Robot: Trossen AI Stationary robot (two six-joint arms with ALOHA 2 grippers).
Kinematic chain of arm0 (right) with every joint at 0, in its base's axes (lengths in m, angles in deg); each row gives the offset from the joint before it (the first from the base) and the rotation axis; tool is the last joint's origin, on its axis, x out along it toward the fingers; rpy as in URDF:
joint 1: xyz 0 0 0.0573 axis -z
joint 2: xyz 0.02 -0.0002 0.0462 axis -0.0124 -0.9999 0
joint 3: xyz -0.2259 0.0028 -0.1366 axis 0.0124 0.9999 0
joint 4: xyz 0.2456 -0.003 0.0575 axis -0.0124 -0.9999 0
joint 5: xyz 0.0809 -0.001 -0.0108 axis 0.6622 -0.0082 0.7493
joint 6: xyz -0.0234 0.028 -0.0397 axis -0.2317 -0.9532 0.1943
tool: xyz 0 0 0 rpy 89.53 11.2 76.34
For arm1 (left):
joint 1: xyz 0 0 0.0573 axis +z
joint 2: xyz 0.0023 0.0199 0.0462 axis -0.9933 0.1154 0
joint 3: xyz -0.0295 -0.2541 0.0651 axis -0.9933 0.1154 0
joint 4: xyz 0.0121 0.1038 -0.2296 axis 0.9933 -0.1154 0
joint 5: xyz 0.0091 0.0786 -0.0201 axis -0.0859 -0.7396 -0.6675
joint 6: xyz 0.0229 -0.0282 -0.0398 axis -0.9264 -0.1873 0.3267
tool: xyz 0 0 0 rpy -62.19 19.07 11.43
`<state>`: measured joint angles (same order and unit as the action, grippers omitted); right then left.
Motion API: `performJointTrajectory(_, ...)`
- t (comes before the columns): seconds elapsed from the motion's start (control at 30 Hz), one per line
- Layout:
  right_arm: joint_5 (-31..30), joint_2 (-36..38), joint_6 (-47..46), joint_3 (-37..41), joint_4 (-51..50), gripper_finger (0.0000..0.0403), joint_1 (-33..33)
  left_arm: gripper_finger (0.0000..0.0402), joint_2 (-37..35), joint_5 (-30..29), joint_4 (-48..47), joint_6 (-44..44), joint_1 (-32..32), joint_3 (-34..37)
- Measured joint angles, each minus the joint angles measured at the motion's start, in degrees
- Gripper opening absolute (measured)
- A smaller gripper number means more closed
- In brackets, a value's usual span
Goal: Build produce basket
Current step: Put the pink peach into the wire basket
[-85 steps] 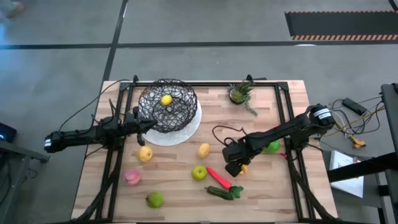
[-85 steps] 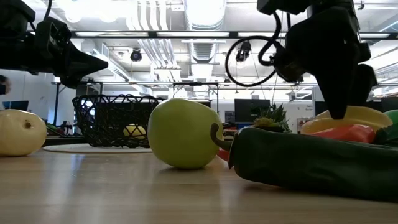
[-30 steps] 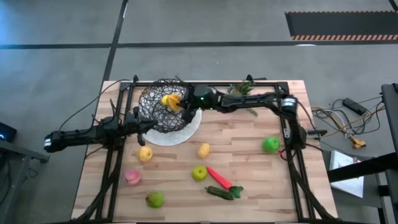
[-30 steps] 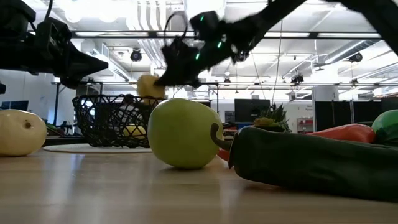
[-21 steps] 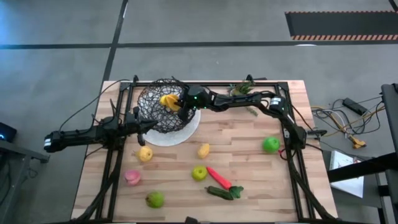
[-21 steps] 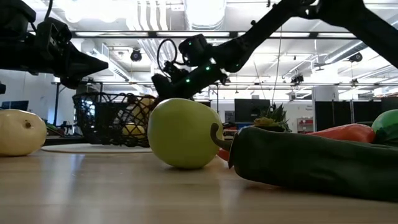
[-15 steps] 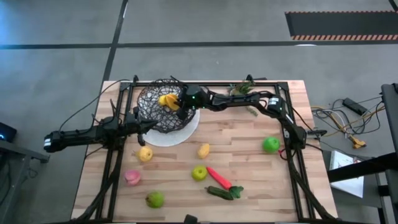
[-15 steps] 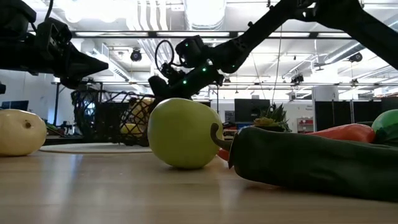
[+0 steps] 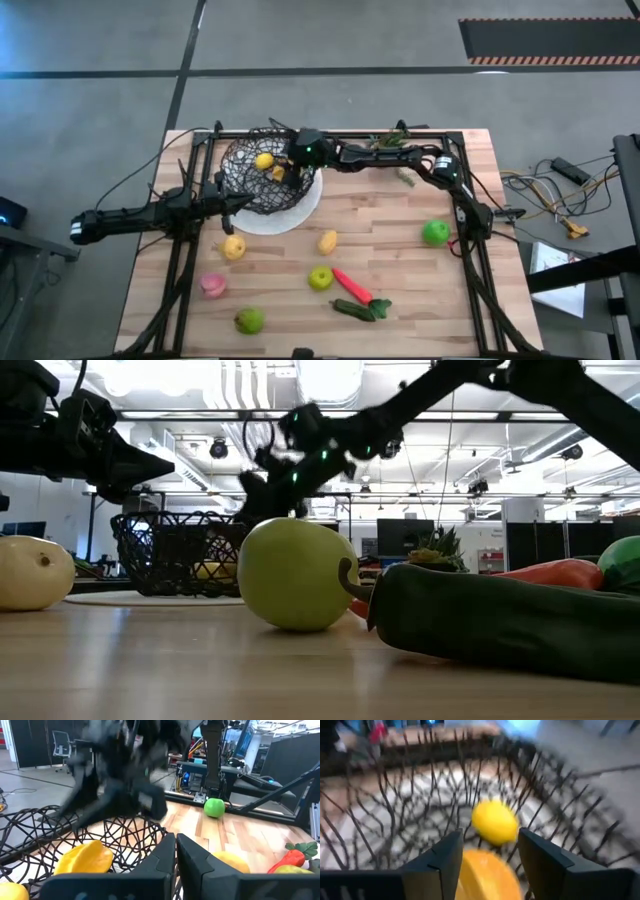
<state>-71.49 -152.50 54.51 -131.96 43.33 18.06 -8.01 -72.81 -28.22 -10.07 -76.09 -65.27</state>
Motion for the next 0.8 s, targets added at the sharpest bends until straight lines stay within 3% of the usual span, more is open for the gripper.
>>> performJointTrajectory(0.23,0.07,12.31,6.11,3.28,-6.94,0.0175,-1.61,0.0000,-0.02,0.00,0.06,0.00,0.02,0.00)
performJointTrajectory(0.43,0.12,25.53,5.15,20.19,-9.42,0.0147,-6.33,0.0000,0.14,0.00,0.02,0.00,0.00,0.00)
performJointTrajectory(0.57,0.06,32.96,0.65,33.56,-4.00,0.0130,-10.32,0.0000,0.20,0.00,0.00,0.00,0.00,0.00)
performJointTrajectory(0.8,0.03,40.57,-6.50,53.69,19.60,0.0107,-20.43,0.0000,0.47,0.00,0.09,0.00,0.02,0.00)
